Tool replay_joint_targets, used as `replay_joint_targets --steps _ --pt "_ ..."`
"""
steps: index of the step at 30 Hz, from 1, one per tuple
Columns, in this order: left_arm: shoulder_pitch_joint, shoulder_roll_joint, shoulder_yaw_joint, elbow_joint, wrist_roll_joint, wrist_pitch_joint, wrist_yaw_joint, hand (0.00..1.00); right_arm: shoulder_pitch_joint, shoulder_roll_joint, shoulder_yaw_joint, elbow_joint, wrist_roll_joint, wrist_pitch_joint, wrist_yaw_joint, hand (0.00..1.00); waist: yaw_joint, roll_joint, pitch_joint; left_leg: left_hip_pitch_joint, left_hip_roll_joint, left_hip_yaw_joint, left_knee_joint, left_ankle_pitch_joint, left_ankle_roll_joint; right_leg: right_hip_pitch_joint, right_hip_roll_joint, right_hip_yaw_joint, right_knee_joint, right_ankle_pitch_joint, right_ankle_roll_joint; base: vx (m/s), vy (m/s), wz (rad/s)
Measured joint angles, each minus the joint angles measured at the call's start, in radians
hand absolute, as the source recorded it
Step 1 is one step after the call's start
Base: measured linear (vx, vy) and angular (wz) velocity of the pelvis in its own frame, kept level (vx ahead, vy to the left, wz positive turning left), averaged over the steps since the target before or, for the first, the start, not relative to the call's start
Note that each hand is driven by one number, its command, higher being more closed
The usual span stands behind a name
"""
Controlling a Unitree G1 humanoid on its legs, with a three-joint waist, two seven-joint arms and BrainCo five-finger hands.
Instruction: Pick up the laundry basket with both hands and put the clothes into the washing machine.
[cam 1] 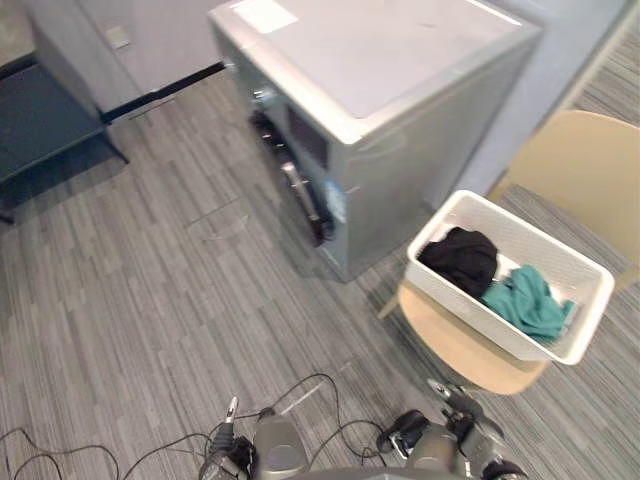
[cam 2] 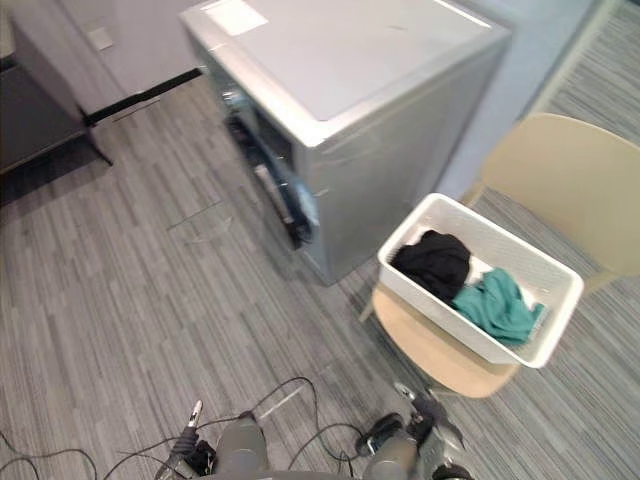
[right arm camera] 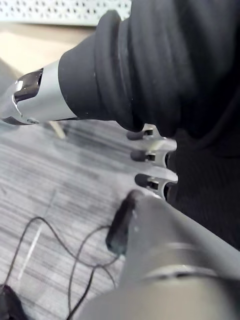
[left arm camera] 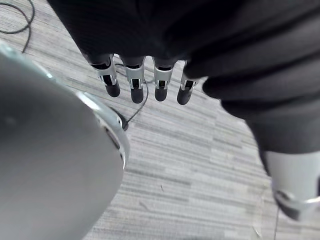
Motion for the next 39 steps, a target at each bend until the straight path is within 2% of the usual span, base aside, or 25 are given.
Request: replay_joint_targets --steps 2,4,6,8,9,11,12,13,14,16,17,19,20,21,22,23,25,26,28,30,31,32,34,36,39 --pt "0.012 0.036 -0.005 0.022 0.022 0.006 -0.005 0.0 0.002 0.013 -0.041 0.033 -0.015 0.025 0.005 0.0 0.004 -0.026 -0.012 0.022 -0.054 0.006 -0.033 -0.022 -0.03 0.042 -0.005 -0.001 -0.096 0.077 0.022 -0.06 0.427 0.4" --pt "0.039 0.059 -0.029 0.022 0.042 0.006 -0.016 0.0 0.013 0.025 -0.049 0.048 -0.038 0.038 0.007 0.0 0.004 -0.052 -0.027 0.049 -0.086 0.002 -0.025 -0.026 -0.025 0.093 -0.005 0.016 -0.167 0.129 0.023 -0.08 0.302 0.19" --pt "0.065 0.066 -0.055 0.022 0.056 0.003 -0.028 0.0 0.036 0.015 -0.053 0.067 -0.054 0.041 0.028 0.0 0.006 -0.054 -0.04 0.087 -0.124 -0.014 -0.004 -0.071 0.007 0.154 -0.028 0.024 -0.202 0.168 0.044 -0.09 0.231 0.2" --pt "0.077 0.069 -0.074 0.023 0.069 0.0 -0.043 0.0 0.052 -0.002 -0.089 0.066 -0.076 0.042 0.041 0.0 0.001 -0.072 -0.063 0.074 -0.198 -0.056 0.0 -0.097 0.041 0.168 -0.111 0.012 -0.167 0.175 0.04 -0.14 0.161 0.42" --pt "0.077 0.069 -0.08 0.027 0.074 0.001 -0.044 0.0 0.056 -0.011 -0.098 0.066 -0.076 0.041 0.043 0.0 0.0 -0.069 -0.065 0.067 -0.215 -0.071 0.007 -0.103 0.051 0.175 -0.131 0.006 -0.159 0.179 0.025 -0.13 0.178 0.7" --pt "0.092 0.079 -0.122 0.041 0.083 0.001 -0.049 0.0 0.074 -0.035 -0.119 0.066 -0.075 0.041 0.046 0.0 -0.015 -0.054 -0.077 0.046 -0.253 -0.14 0.021 -0.115 0.07 0.189 -0.15 0.063 -0.137 0.199 -0.104 -0.06 0.117 1.01" --pt "0.105 0.089 -0.146 0.047 0.087 0.002 -0.056 0.0 0.082 -0.043 -0.119 0.064 -0.074 0.039 0.047 0.0 -0.038 -0.045 -0.086 0.035 -0.266 -0.195 0.026 -0.109 0.079 0.194 -0.134 0.177 -0.121 0.237 -0.164 -0.03 0.087 1.36" --pt "0.113 0.093 -0.159 0.055 0.095 0.003 -0.063 0.0 0.082 -0.042 -0.116 0.065 -0.074 0.04 0.048 0.0 -0.05 -0.031 -0.092 0.032 -0.267 -0.239 0.027 -0.102 0.089 0.188 -0.096 0.306 -0.107 0.237 -0.181 0.0 0.059 1.5" --pt "0.118 0.114 -0.162 0.057 0.102 0.002 -0.063 0.0 0.087 -0.022 -0.112 0.068 -0.072 0.047 0.051 0.0 -0.05 -0.026 -0.094 0.023 -0.253 -0.288 0.027 -0.099 0.093 0.171 0.007 0.485 -0.074 0.139 -0.134 0.05 -0.003 1.13" --pt "0.127 0.138 -0.158 0.058 0.102 0.004 -0.063 0.0 0.078 0.035 -0.081 0.063 -0.033 0.052 0.049 0.0 -0.042 -0.052 -0.093 0.009 -0.234 -0.341 0.031 -0.093 0.102 0.153 0.123 0.584 -0.008 -0.011 -0.13 0.05 -0.084 0.57" --pt "0.131 0.134 -0.155 0.062 0.102 0.01 -0.063 0.0 0.075 0.063 -0.053 0.038 -0.011 0.045 0.05 0.0 -0.036 -0.069 -0.089 0.007 -0.224 -0.342 0.042 -0.093 0.101 0.141 0.144 0.607 0.016 -0.045 -0.101 0.01 -0.117 0.01" --pt "0.111 0.136 -0.148 0.062 0.104 0.017 -0.065 0.0 0.079 0.081 -0.017 0.0 0.014 0.038 0.05 0.0 -0.035 -0.106 -0.083 0.012 -0.224 -0.321 0.064 -0.099 0.108 0.126 0.116 0.601 0.099 -0.042 -0.067 -0.01 -0.125 -0.14" --pt "0.092 0.128 -0.151 0.056 0.116 0.02 -0.066 0.0 0.084 0.082 0.0 -0.031 0.016 0.032 0.047 0.0 -0.039 -0.099 -0.077 0.015 -0.219 -0.302 0.099 -0.113 0.131 0.059 0.089 0.614 0.248 -0.007 -0.069 -0.03 -0.109 -0.15" --pt "0.086 0.121 -0.152 0.056 0.12 0.021 -0.064 0.0 0.083 0.076 0.007 -0.053 0.016 0.03 0.044 0.0 -0.041 -0.09 -0.067 0.022 -0.212 -0.298 0.093 -0.119 0.115 0.008 0.073 0.63 0.327 0.021 -0.069 -0.09 -0.126 -0.1" --pt "0.075 0.127 -0.151 0.05 0.12 0.018 -0.063 0.0 0.076 0.068 0.026 -0.057 0.017 0.029 0.046 0.0 -0.049 -0.075 -0.066 0.036 -0.177 -0.304 0.067 -0.118 0.096 -0.022 0.115 0.619 0.269 -0.092 0.012 -0.1 -0.195 -0.03" --pt "0.049 0.135 -0.155 0.037 0.119 0.007 -0.064 0.0 0.075 0.082 0.049 -0.048 0.016 0.038 0.047 0.0 -0.045 -0.104 -0.074 0.036 -0.179 -0.308 0.013 -0.12 0.092 -0.021 0.171 0.576 0.078 -0.11 0.027 -0.08 -0.238 0.16" --pt "-0.002 0.135 -0.149 0.037 0.127 0.003 -0.065 0.0 0.073 0.116 0.033 -0.027 0.015 0.039 0.045 0.0 -0.077 -0.158 -0.072 0.019 -0.211 -0.317 0.034 -0.116 0.078 -0.022 0.178 0.568 -0.002 -0.113 0.024 0.1 -0.236 0.75" --pt "-0.009 0.096 -0.137 0.019 0.12 0.001 -0.07 0.0 0.09 0.101 0.014 -0.038 0.016 0.031 0.036 0.0 -0.077 -0.112 -0.07 0.018 -0.197 -0.313 0.178 -0.148 0.084 -0.002 0.197 0.543 0.003 -0.116 0.03 0.17 -0.146 0.7" --pt "0.006 0.06 -0.132 0.014 0.118 0.001 -0.066 0.0 0.104 0.078 -0.005 -0.039 0.015 0.036 0.037 0.0 -0.069 -0.039 -0.086 0.05 -0.138 -0.295 0.146 -0.214 0.03 0.01 0.261 0.545 0.0 -0.131 0.017 0.11 -0.131 -0.04" --pt "0.042 0.043 -0.133 0.012 0.117 0.002 -0.066 0.0 0.128 0.074 -0.019 -0.02 0.017 0.04 0.04 0.0 -0.074 -0.024 -0.15 0.054 -0.098 -0.295 0.126 -0.213 0.027 0.031 0.32 0.534 -0.073 -0.132 0.014 0.18 -0.119 -0.04" --pt "0.052 0.044 -0.133 -0.007 0.114 0.002 -0.068 0.0 0.13 0.074 -0.024 -0.013 0.018 0.041 0.04 0.0 -0.076 -0.013 -0.158 -0.038 -0.079 -0.316 0.363 -0.229 0.019 0.042 0.35 0.524 -0.088 -0.129 0.005 0.23 -0.031 -0.03" --pt "0.06 0.037 -0.134 -0.026 0.109 0.005 -0.071 0.0 0.132 0.066 -0.026 -0.015 0.021 0.039 0.04 0.0 -0.074 0.013 -0.148 -0.136 -0.063 -0.342 0.583 -0.177 0.014 0.059 0.383 0.526 -0.086 -0.14 -0.011 0.21 -0.022 -0.22" --pt "0.087 0.034 -0.139 -0.031 0.091 0.004 -0.071 0.0 0.137 0.057 -0.025 -0.012 0.036 0.041 0.038 0.0 -0.05 0.014 -0.144 -0.164 -0.061 -0.355 0.726 -0.034 -0.04 0.097 0.41 0.577 -0.096 -0.151 -0.016 0.19 -0.081 -0.67" --pt "0.098 0.061 -0.145 -0.029 0.08 0.002 -0.069 0.0 0.144 0.065 0.003 -0.011 0.039 0.038 0.034 0.0 -0.042 -0.006 -0.136 -0.203 -0.057 -0.337 0.836 0.131 -0.011 0.156 0.424 0.636 -0.156 -0.14 -0.041 0.24 -0.052 -0.83" --pt "0.107 0.071 -0.149 -0.022 0.079 0.002 -0.063 0.0 0.124 0.054 0.024 -0.006 0.041 0.035 0.023 0.0 -0.039 -0.004 -0.135 -0.297 -0.047 -0.257 0.833 -0.089 0.05 0.194 0.428 0.729 -0.218 -0.125 -0.051 0.27 0.04 -0.87"
